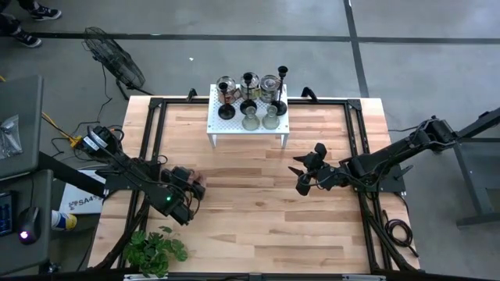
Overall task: Pick & Place candle stick holders
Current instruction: Put the purple candle holder on the shelf
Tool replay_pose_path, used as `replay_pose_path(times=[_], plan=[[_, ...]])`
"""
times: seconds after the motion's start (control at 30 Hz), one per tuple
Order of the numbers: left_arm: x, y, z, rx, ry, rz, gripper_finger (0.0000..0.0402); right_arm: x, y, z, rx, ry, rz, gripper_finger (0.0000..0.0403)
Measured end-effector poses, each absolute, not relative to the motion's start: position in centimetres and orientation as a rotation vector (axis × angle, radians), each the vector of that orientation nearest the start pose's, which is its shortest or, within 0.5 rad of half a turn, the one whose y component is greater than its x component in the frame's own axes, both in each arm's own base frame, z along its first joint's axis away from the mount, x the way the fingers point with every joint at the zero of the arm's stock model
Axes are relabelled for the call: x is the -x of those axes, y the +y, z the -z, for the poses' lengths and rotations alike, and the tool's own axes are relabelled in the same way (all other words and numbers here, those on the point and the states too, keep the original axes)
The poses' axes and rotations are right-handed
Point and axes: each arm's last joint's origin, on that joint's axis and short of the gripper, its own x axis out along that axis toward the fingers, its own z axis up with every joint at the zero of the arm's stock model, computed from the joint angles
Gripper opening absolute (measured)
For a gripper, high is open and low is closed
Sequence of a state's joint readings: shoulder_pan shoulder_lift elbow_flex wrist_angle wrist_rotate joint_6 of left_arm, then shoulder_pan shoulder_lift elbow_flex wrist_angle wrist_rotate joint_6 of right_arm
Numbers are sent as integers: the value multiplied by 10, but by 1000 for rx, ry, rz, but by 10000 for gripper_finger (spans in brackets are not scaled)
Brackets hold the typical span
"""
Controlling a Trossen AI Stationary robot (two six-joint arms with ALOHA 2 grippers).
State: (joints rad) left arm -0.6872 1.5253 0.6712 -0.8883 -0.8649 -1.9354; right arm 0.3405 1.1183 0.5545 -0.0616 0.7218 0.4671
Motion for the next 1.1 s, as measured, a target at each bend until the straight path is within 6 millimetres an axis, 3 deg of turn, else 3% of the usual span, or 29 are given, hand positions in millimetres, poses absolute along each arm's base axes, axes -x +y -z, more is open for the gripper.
replay_pose_path(times=[0.53, 1.1], plan=[[-168, -109, -137, 465, 545, -1028, 127, -210, 55, -208, -138, 452, 459, 178], [-168, -109, -137, 466, 542, -1027, 125, -210, 55, -208, -143, 452, 461, 176]])
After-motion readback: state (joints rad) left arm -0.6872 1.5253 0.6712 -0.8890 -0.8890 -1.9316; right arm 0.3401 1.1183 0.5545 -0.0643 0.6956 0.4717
